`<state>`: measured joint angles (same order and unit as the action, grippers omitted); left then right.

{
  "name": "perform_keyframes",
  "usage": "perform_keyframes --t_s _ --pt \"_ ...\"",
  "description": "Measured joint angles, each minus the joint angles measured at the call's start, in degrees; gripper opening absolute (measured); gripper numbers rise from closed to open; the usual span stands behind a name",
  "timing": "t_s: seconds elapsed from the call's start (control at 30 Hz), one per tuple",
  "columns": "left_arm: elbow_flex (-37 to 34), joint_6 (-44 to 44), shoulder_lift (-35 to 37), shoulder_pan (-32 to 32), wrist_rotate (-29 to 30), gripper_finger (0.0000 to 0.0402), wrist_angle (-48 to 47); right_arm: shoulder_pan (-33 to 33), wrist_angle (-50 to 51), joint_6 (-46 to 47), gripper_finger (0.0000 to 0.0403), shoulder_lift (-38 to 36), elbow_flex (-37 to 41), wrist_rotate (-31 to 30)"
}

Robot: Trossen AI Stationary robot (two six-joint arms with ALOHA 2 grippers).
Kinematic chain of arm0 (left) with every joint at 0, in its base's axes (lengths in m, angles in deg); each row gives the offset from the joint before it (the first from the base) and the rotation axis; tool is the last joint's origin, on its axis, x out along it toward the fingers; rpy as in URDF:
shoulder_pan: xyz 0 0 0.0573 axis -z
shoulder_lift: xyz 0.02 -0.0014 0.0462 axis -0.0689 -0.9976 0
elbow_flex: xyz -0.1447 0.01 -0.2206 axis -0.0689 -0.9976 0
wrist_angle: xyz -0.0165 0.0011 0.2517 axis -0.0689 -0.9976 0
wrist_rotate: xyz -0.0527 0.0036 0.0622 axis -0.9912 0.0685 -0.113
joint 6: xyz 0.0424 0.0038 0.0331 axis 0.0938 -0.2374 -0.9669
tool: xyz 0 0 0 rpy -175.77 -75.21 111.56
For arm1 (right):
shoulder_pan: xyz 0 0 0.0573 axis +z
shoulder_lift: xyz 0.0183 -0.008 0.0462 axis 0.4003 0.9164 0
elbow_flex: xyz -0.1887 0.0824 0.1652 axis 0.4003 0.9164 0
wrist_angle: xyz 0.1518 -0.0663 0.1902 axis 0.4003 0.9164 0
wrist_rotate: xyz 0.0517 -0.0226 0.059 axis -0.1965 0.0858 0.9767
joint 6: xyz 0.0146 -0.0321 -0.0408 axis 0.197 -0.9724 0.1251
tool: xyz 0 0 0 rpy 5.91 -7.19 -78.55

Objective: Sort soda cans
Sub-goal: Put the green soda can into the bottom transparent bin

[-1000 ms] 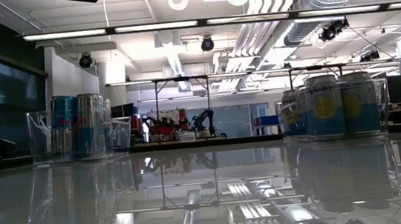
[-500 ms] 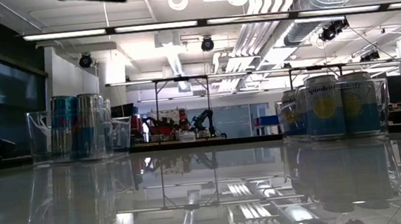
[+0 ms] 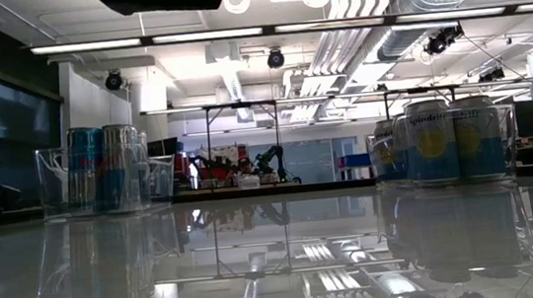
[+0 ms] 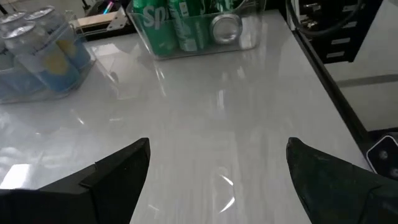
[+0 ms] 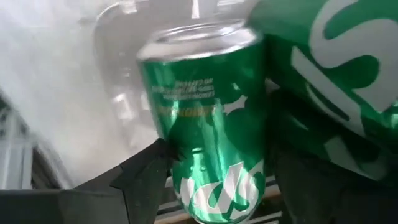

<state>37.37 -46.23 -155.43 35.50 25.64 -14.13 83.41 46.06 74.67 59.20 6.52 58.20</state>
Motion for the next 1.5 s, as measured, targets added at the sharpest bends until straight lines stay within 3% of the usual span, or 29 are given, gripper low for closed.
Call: perform_keyframes --t_s 0.3,0.63,0.93,1.5 --pt "0.0 -0.02 0.0 -1.31 -2.15 0.0353 0.63 2.27 -4.18 0.59 0.0268 -0.28 2.98 -3.58" --pt "0.0 0.17 -0.02 -1.56 -4.04 0.0353 0.58 0.14 -3.07 4.28 0.0269 0.07 3.11 1.89" --pt "0.0 2.79 -0.02 -1.56 -4.27 0.0353 0.54 0.11 -4.37 3.38 0.0328 0.04 3.05 -0.72" --pt "0.02 4.17 -0.02 -1.56 -4.3 0.0353 0.54 1.81 -4.17 -8.3 0.0342 -0.07 3.05 -5.39"
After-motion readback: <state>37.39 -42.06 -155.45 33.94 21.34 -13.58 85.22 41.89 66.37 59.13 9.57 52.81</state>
